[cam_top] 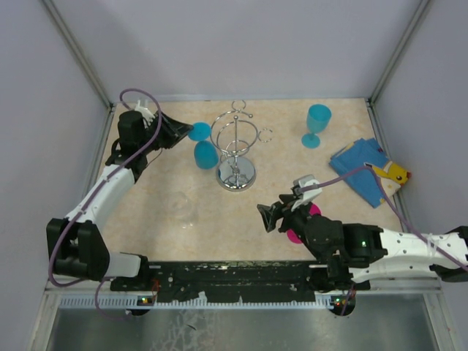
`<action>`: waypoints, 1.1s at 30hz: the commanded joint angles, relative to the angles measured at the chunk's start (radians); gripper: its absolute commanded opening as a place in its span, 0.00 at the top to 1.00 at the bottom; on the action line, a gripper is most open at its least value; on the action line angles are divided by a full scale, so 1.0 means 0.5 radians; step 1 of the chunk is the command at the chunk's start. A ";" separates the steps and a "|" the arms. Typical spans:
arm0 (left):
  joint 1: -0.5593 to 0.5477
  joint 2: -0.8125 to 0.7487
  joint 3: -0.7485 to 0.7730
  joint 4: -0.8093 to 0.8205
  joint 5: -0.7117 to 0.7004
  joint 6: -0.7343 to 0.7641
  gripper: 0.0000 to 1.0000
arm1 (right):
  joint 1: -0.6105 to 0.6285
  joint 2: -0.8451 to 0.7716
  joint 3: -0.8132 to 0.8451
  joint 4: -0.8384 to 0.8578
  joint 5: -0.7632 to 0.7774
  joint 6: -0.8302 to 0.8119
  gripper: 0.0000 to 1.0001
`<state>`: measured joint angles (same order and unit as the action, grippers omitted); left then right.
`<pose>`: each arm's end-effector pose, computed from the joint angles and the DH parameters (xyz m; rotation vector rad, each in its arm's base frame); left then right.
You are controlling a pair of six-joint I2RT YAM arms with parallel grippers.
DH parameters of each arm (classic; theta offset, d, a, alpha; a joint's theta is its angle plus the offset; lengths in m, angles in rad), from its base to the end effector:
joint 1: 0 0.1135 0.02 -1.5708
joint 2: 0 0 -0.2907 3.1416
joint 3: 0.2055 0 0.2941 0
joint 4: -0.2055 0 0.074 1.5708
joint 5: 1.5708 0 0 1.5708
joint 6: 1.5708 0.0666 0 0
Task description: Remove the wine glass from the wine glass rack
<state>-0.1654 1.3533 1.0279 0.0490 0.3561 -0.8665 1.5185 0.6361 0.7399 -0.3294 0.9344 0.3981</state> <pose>0.3715 -0.0856 0.3249 -0.4194 1.9170 -1.0294 0.0627 0.1740 0.3503 -0.3082 1.7115 0.5836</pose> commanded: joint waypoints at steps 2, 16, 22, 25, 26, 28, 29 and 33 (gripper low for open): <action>0.009 0.044 -0.014 0.134 0.139 -0.066 0.65 | 0.022 -0.108 -0.060 0.008 0.127 0.094 0.30; -0.001 -0.032 0.080 0.000 0.110 -0.024 0.84 | 0.022 -0.231 -0.157 -0.003 0.153 0.156 0.31; -0.001 -0.032 0.092 -0.017 0.119 -0.037 1.00 | 0.022 -0.239 -0.169 -0.011 0.158 0.171 0.31; 0.000 -0.050 0.092 -0.028 0.102 -0.031 1.00 | 0.022 -0.239 -0.176 -0.012 0.159 0.173 0.31; 0.001 -0.057 0.091 -0.034 0.089 -0.031 1.00 | 0.022 -0.240 -0.178 -0.011 0.161 0.171 0.31; 0.002 -0.080 0.084 -0.036 0.058 -0.027 1.00 | 0.022 -0.241 -0.180 -0.008 0.159 0.171 0.31; 0.002 -0.095 0.076 -0.033 0.037 -0.030 1.00 | 0.022 -0.240 -0.184 -0.007 0.159 0.172 0.31; 0.002 -0.149 0.078 -0.042 -0.024 -0.012 1.00 | 0.022 -0.243 -0.193 0.004 0.156 0.172 0.31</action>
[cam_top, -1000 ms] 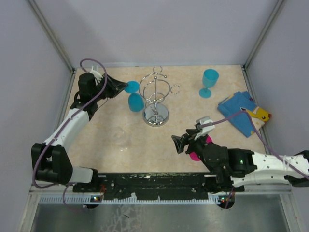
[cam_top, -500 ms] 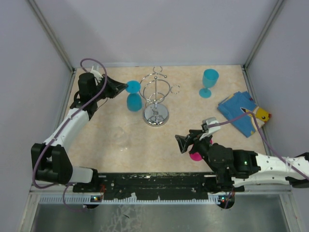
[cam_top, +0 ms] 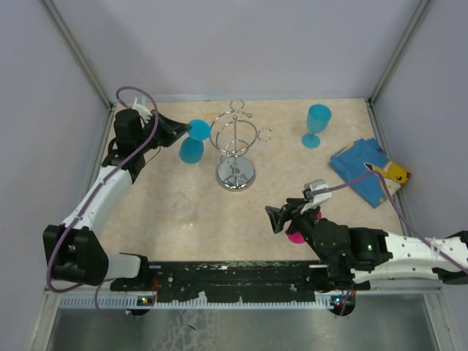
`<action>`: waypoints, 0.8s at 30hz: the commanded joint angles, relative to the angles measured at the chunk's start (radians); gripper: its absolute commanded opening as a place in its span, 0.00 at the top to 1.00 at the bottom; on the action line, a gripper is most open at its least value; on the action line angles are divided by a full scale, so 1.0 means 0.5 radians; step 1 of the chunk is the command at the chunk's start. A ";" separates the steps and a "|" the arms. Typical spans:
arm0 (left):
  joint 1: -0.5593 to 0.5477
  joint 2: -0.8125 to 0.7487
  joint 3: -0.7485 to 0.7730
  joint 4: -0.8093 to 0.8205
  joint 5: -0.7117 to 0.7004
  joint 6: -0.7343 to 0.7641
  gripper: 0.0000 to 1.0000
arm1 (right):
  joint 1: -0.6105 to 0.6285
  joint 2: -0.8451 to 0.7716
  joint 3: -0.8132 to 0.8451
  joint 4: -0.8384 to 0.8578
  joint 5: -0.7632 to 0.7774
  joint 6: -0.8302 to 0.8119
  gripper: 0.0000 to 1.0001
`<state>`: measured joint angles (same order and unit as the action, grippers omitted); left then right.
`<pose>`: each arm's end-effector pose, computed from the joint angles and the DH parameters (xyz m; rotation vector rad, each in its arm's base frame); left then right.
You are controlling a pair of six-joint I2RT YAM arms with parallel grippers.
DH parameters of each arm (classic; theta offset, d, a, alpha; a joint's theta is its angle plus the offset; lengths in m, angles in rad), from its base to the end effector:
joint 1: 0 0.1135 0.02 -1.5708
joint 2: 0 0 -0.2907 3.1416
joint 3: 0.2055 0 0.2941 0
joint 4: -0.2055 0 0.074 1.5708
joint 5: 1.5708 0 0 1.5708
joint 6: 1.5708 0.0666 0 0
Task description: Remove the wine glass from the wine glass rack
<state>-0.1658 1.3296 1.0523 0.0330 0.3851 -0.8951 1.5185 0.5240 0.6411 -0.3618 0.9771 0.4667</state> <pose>0.3663 -0.0867 0.3419 -0.4107 1.8948 -1.0800 0.0632 0.1521 0.3252 -0.2300 1.7267 0.5849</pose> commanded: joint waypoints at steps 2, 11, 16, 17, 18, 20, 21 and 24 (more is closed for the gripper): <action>0.005 -0.116 0.038 -0.018 -0.097 0.046 1.00 | 0.022 -0.021 0.001 0.071 0.073 0.033 0.31; 0.018 -0.203 0.089 -0.045 -0.221 0.120 1.00 | 0.022 -0.063 -0.025 0.073 0.073 0.036 0.31; 0.033 -0.220 0.146 -0.101 -0.286 0.162 1.00 | 0.022 -0.079 -0.036 0.071 0.074 0.036 0.31; 0.038 -0.221 0.164 -0.131 -0.306 0.175 1.00 | 0.022 -0.083 -0.039 0.069 0.074 0.039 0.31; 0.041 -0.221 0.184 -0.157 -0.337 0.191 1.00 | 0.022 -0.088 -0.040 0.062 0.074 0.043 0.31; 0.048 -0.225 0.222 -0.210 -0.407 0.240 1.00 | 0.023 -0.101 -0.045 0.056 0.074 0.052 0.31; 0.051 -0.227 0.242 -0.230 -0.442 0.279 1.00 | 0.024 -0.111 -0.051 0.053 0.074 0.053 0.31; 0.069 -0.202 0.337 -0.341 -0.622 0.408 1.00 | 0.022 -0.146 -0.061 0.050 0.071 0.053 0.31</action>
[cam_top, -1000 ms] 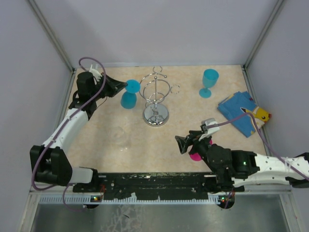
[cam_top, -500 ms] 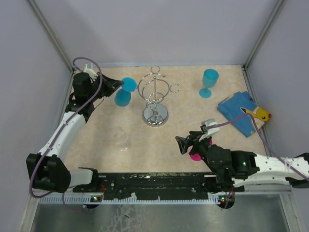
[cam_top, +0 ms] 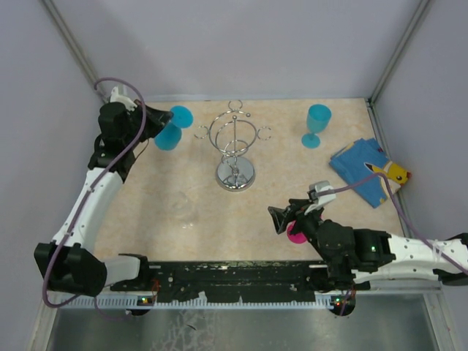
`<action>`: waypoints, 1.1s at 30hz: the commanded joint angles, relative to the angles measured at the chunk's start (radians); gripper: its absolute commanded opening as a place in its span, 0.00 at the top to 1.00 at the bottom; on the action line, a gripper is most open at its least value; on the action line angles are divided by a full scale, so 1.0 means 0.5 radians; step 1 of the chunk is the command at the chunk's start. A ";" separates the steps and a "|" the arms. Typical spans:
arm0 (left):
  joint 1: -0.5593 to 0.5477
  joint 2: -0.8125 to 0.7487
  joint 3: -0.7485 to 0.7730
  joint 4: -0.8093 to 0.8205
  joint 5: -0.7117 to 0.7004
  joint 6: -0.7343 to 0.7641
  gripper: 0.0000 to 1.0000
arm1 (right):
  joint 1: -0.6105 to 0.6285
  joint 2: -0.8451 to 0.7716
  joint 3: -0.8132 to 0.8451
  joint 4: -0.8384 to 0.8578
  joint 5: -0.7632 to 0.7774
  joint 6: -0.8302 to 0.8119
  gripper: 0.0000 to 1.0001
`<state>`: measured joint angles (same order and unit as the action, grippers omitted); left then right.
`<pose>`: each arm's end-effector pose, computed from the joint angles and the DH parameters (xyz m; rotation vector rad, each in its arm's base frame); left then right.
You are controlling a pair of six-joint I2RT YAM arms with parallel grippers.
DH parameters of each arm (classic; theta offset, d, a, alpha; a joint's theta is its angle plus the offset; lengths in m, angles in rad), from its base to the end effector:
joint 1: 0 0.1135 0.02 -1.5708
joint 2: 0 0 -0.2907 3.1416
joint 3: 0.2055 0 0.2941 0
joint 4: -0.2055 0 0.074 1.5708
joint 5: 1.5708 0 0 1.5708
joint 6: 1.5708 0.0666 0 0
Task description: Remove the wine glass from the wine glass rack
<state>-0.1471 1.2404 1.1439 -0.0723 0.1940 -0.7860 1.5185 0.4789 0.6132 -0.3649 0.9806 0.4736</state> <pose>0.3497 -0.0648 0.3971 -0.4268 1.7632 -0.8435 0.0630 0.1443 0.3201 -0.2116 1.7220 0.5991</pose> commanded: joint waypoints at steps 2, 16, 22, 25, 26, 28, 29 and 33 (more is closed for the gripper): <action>0.063 0.028 0.244 -0.224 -0.372 0.269 1.00 | 0.022 -0.075 -0.015 0.055 0.062 0.039 0.31; 0.113 0.753 0.920 -0.622 -1.536 1.080 1.00 | 0.022 -0.223 -0.111 0.030 0.024 0.065 0.31; 0.139 1.097 1.114 -0.677 -1.869 1.258 1.00 | 0.022 -0.320 -0.138 -0.040 0.024 0.088 0.31; 0.143 1.226 1.120 -0.580 -2.049 1.401 1.00 | 0.022 -0.363 -0.148 -0.060 0.014 0.092 0.31; 0.145 1.269 1.123 -0.561 -2.090 1.441 1.00 | 0.022 -0.378 -0.154 -0.062 0.012 0.090 0.31; 0.145 1.373 1.123 -0.526 -2.165 1.514 1.00 | 0.022 -0.400 -0.164 -0.061 0.008 0.081 0.31; 0.147 1.415 1.127 -0.511 -2.218 1.548 1.00 | 0.022 -0.409 -0.170 -0.059 0.006 0.074 0.31; 0.147 1.585 1.125 -0.446 -2.331 1.668 1.00 | 0.022 -0.434 -0.177 -0.095 0.001 0.069 0.30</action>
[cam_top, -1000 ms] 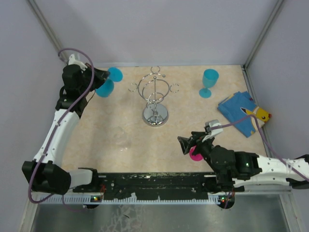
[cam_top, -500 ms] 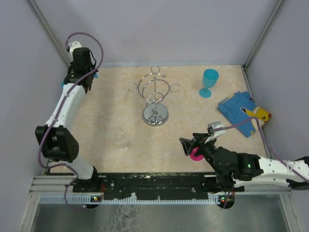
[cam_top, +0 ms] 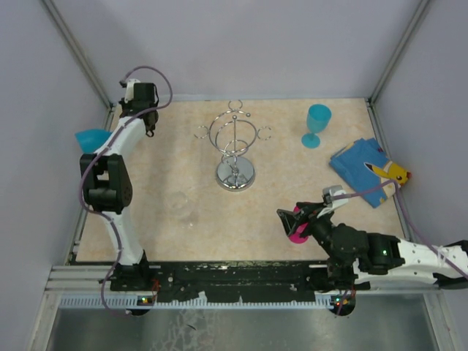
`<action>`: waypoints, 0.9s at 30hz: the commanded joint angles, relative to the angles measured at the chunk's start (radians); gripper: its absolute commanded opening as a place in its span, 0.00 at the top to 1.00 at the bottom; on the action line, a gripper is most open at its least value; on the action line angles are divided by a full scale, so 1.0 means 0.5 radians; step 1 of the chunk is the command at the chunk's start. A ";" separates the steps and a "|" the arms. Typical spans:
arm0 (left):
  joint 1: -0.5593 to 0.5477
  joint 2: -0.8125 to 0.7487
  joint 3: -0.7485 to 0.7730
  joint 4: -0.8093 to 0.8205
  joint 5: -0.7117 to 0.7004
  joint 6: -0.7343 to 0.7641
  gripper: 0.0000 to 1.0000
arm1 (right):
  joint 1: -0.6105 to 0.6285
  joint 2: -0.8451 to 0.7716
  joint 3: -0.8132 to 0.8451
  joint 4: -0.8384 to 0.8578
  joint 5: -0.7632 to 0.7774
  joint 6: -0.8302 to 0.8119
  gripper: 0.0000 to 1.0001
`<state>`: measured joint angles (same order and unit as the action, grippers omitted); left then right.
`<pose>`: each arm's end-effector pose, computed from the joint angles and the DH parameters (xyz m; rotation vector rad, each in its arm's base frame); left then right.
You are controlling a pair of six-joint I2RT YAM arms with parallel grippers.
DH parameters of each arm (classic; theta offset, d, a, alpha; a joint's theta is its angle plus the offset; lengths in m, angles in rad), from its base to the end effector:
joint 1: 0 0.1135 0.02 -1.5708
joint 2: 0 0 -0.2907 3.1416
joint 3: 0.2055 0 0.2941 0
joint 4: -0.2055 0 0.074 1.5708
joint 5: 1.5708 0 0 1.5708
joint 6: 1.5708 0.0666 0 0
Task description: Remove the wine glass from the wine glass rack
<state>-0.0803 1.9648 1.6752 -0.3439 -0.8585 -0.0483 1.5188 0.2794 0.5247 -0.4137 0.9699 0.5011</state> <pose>0.5218 0.0086 0.2876 -0.4358 2.0279 0.8572 0.0609 0.1124 0.3031 -0.1542 1.7045 0.6798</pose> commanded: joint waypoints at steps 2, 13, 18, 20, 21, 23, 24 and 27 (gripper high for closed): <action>0.010 0.231 0.085 0.098 -0.311 0.236 1.00 | 0.023 -0.058 0.000 -0.030 0.033 0.025 0.30; -0.004 0.525 -0.033 0.499 -0.584 0.673 1.00 | 0.021 -0.223 -0.099 -0.063 0.029 0.067 0.30; -0.019 0.653 0.003 0.531 -0.549 0.792 1.00 | 0.021 -0.261 -0.102 -0.108 0.029 0.083 0.30; -0.031 0.716 0.013 0.553 -0.553 0.849 1.00 | 0.021 -0.284 -0.104 -0.117 0.032 0.078 0.30; -0.037 0.746 0.012 0.575 -0.562 0.886 1.00 | 0.021 -0.299 -0.109 -0.119 0.037 0.074 0.30; -0.054 0.804 0.001 0.632 -0.575 0.958 1.00 | 0.021 -0.326 -0.118 -0.112 0.039 0.064 0.30; -0.061 0.829 -0.008 0.671 -0.589 1.007 1.00 | 0.021 -0.337 -0.123 -0.107 0.042 0.060 0.30; -0.085 0.890 -0.046 0.781 -0.574 1.142 1.00 | 0.021 -0.359 -0.133 -0.107 0.054 0.053 0.30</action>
<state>-0.1017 2.3707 1.6672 -0.0490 -1.1355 0.4164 1.5188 0.1211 0.4648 -0.4839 0.9695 0.5247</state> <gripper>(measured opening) 0.007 0.695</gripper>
